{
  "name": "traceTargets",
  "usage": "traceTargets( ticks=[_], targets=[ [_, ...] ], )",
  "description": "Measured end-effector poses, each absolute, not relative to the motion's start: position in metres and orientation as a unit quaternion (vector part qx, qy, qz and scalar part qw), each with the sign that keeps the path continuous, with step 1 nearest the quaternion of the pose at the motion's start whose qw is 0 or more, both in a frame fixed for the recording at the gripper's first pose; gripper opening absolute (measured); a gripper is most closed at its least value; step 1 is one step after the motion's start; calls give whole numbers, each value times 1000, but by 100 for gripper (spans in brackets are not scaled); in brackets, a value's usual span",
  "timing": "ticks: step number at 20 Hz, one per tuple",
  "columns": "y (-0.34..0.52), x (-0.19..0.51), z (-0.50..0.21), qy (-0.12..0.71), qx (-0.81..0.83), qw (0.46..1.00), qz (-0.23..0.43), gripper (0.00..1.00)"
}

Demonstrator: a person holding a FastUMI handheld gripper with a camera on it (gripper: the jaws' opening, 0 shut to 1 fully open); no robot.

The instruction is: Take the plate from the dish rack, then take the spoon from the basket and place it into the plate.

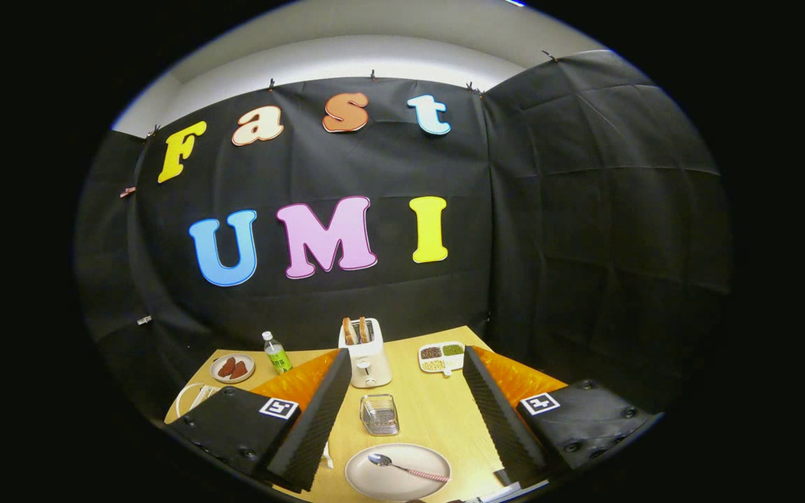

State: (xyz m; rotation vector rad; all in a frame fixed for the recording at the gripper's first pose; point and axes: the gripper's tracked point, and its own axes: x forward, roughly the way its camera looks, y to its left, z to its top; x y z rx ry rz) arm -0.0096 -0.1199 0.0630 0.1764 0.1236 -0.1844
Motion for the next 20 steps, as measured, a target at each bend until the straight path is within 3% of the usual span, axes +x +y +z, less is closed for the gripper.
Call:
traceTargets(
  ticks=[20],
  targets=[
    [-106, 1, 47, 74, 126, 986, -76, 99]
  ],
)
